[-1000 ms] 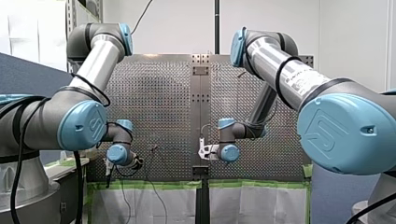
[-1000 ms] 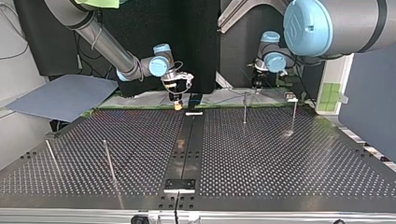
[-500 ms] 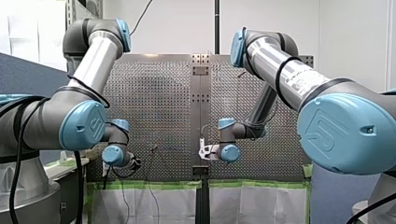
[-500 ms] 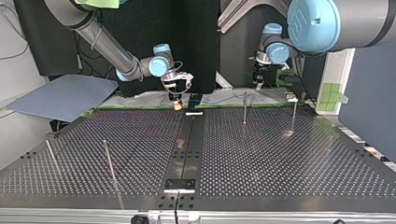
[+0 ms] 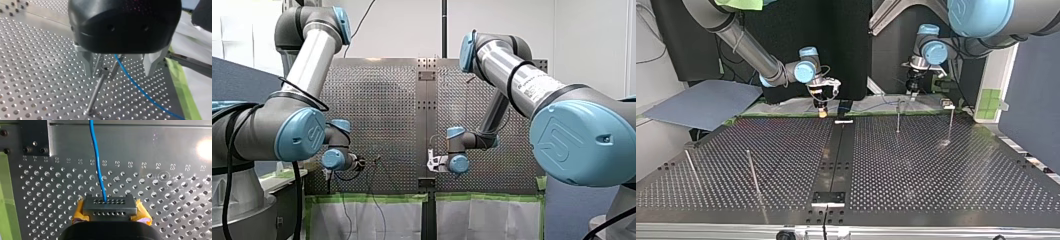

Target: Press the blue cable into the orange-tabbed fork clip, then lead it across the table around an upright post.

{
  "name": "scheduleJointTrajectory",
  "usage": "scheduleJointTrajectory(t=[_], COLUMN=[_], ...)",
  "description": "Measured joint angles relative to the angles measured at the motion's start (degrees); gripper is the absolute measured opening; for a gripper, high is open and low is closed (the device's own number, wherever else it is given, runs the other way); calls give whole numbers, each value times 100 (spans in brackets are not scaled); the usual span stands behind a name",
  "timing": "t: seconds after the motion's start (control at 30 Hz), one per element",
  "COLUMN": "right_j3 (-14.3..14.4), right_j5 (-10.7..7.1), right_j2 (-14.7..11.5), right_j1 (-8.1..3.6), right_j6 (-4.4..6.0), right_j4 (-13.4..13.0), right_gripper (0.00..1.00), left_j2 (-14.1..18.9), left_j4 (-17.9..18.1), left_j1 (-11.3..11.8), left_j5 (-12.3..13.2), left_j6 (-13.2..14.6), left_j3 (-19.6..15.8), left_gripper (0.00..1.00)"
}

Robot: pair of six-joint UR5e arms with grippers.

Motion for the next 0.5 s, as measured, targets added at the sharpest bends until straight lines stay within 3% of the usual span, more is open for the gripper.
scheduleJointTrajectory(t=[0.5], right_j3=[1], right_j5=[-13], right_j2=[17], right_j1=[1], right_j6=[0], right_j4=[3], right_gripper=[0], left_j2=[1], left_j4=[71], left_j1=[-246], left_j5=[-54], left_j6=[-132], left_j3=[-3], left_gripper=[100])
